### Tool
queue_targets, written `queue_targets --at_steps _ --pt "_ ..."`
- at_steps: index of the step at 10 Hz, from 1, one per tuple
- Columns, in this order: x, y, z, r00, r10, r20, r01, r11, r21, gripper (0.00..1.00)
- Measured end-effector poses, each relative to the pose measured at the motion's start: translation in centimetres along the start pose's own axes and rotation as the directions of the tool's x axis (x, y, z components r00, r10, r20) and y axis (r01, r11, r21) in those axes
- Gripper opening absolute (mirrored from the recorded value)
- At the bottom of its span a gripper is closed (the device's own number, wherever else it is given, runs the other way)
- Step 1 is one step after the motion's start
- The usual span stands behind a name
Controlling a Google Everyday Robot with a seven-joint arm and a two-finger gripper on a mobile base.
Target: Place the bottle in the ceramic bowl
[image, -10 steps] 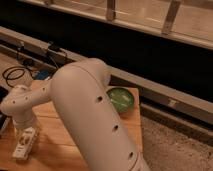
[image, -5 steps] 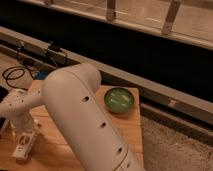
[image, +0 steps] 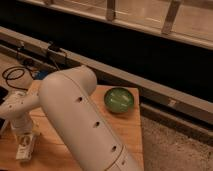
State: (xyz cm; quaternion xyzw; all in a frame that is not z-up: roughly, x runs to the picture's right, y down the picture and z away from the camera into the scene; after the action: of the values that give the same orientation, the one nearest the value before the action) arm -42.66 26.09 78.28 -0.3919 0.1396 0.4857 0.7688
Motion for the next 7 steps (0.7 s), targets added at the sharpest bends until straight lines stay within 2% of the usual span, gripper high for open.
queue_targets --at_steps 2,3,6,7 --pt "-0.3 -0.4 -2.2 0.999 -0.002 0.045 0.002 1.000 -0.007 0.03" --pt "-0.7 -0.8 -4.2 0.997 -0.002 0.079 0.002 1.000 -0.004 0.00" --pt "-2.7 -2.1 -10.3 0.986 -0.006 0.169 0.002 1.000 0.026 0.00" --pt "-4.2 -4.1 -12.3 0.978 0.001 0.207 -0.011 0.999 0.048 0.00"
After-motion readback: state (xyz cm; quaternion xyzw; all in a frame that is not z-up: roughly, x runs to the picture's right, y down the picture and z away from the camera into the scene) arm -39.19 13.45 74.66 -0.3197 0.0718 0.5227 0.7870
